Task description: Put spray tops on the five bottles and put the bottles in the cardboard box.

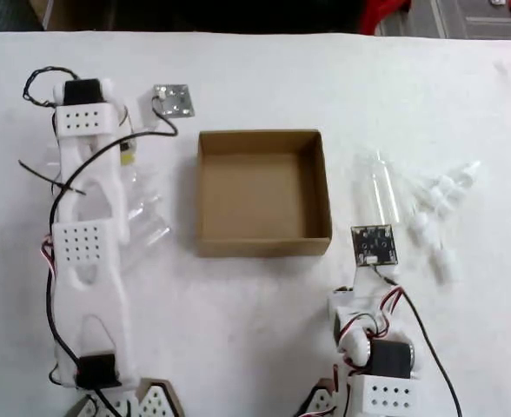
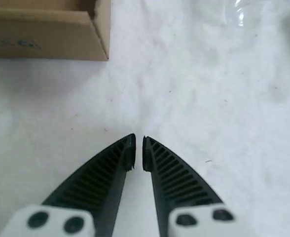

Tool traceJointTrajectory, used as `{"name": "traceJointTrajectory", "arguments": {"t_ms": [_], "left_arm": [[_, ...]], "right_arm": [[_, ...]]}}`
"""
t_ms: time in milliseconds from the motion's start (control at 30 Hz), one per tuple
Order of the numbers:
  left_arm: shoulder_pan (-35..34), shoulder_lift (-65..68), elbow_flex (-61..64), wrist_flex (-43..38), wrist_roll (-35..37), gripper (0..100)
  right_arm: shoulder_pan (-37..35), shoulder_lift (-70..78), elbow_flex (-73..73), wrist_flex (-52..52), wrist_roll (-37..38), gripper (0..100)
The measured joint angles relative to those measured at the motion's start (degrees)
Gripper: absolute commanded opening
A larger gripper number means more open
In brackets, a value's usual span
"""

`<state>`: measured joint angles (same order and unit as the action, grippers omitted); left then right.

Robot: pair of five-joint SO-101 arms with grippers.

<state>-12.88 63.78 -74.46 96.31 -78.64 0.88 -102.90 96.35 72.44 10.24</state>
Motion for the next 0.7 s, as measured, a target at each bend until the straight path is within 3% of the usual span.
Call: {"name": "traceJointTrajectory", "arguments": {"t_ms": [700], "left_arm": [[0.0, 2.11, 5.89, -5.54, -0.18, 15]], "right_arm": [[0.0, 0.0, 0.0, 0.0, 0.0, 1.6]]}}
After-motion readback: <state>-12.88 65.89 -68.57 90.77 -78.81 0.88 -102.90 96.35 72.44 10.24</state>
